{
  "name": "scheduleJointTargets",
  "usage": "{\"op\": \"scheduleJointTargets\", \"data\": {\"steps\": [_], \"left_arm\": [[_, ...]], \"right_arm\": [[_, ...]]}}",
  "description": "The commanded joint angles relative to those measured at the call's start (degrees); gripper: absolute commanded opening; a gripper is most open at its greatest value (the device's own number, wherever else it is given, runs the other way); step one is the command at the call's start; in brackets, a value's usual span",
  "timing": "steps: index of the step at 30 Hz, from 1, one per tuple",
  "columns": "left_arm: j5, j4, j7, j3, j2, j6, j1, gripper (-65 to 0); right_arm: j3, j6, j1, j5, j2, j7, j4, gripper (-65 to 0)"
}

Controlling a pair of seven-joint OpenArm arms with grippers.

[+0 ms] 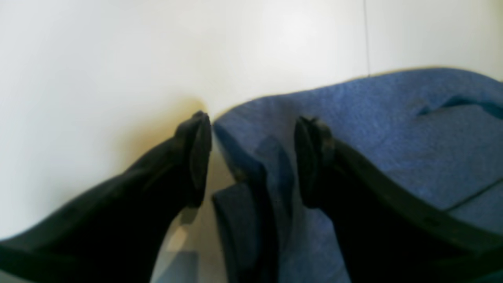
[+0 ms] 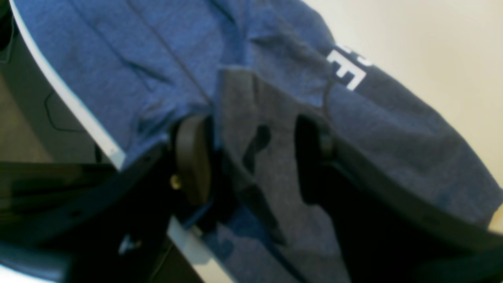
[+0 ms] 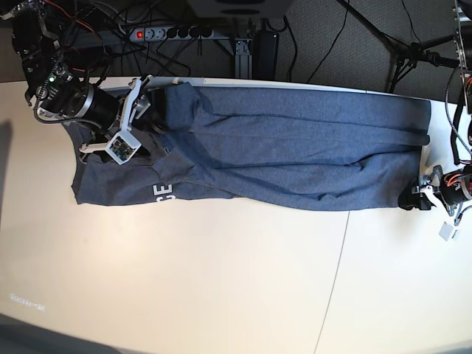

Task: Fold the T-shirt properly
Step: 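Pull the shirt end with the left gripper to straighten the folded strip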

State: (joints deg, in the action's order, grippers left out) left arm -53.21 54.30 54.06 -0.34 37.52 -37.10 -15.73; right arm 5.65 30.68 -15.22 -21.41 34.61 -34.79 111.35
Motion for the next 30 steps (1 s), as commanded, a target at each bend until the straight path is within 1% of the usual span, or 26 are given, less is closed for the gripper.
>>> {"op": "scheduleJointTargets", "data": {"steps": [1, 7, 8, 9, 10, 13, 15, 16, 18, 19, 21, 22, 24, 26, 30], "left_arm": [[-0.8, 0.1, -0.7, -0.4, 1.2, -1.3, -1.2, -28.5], [-0.8, -0.9, -1.4, -0.4, 0.3, -1.3, -1.3, -28.8], [-0.8, -0.9, -1.7, -0.4, 0.3, -1.3, -1.4, -29.3], [-0.8, -0.9, -2.2, -0.4, 0.3, -1.3, -1.4, -31.3], [-0.7, -0.9, -2.9, -0.4, 0.3, -1.3, -1.4, -35.0], [-0.7, -0.9, -5.6, -0.4, 0.3, -1.3, -1.4, -51.8], [-0.6, -0.9, -7.4, -0.4, 0.3, -1.4, -1.4, -61.3], [-0.6, -0.9, -8.0, -0.4, 0.3, -1.5, -1.4, -65.0], [-0.6, -0.9, -7.9, -0.4, 0.5, -1.6, -1.4, -65.0], [-0.6, -0.9, -7.3, -0.4, 0.5, -2.3, -1.4, -65.0], [-1.6, -0.9, -5.0, -0.4, 1.3, -2.9, -1.4, -65.0], [-3.2, -0.9, -3.1, -0.4, 1.7, -2.9, -1.4, -65.0], [-8.7, -0.8, 0.7, -0.4, 3.0, -2.9, -1.2, -65.0], [-12.9, -0.4, 3.1, -0.4, 4.3, -2.9, -1.2, -65.0], [-14.0, 2.0, 5.7, -0.4, 5.9, -2.9, -0.7, -65.0]], "right_arm": [[-0.4, 1.0, 0.4, -0.7, 0.9, 1.0, 0.7, -31.2], [-0.4, 1.0, 0.4, -0.7, 0.9, 1.0, 0.7, -31.2], [-0.4, 1.0, 0.4, -0.7, 0.9, 1.0, 0.7, -31.2], [-0.4, 1.0, 0.4, -0.7, 0.9, 1.0, 0.7, -31.2], [-0.4, 1.0, 0.4, -0.7, 0.9, 1.0, 0.7, -31.2], [-0.4, 1.0, 0.4, -0.7, 0.9, 1.0, 0.7, -31.2], [-0.4, 1.0, 0.4, -0.7, 0.9, 1.0, 0.7, -31.2], [-0.4, 1.0, 0.4, -0.6, 0.9, 1.0, 0.7, -31.2], [-0.4, 1.0, 0.4, -0.7, 0.9, 1.0, 0.7, -31.2], [-0.4, 1.0, 0.4, -0.6, 0.9, 1.0, 0.7, -31.2], [-0.4, 1.0, 0.4, -0.6, 0.9, 1.0, 0.7, -31.2], [-0.4, 1.0, 0.4, -0.6, 0.9, 1.0, 0.7, -31.2], [-0.4, 1.0, 0.4, -0.6, 0.9, 1.0, 0.7, -31.2], [-0.4, 1.0, 0.4, -0.6, 0.9, 1.1, 0.7, -31.2], [-0.4, 1.0, 0.4, -0.6, 0.9, 1.1, 0.7, -31.2]]}}
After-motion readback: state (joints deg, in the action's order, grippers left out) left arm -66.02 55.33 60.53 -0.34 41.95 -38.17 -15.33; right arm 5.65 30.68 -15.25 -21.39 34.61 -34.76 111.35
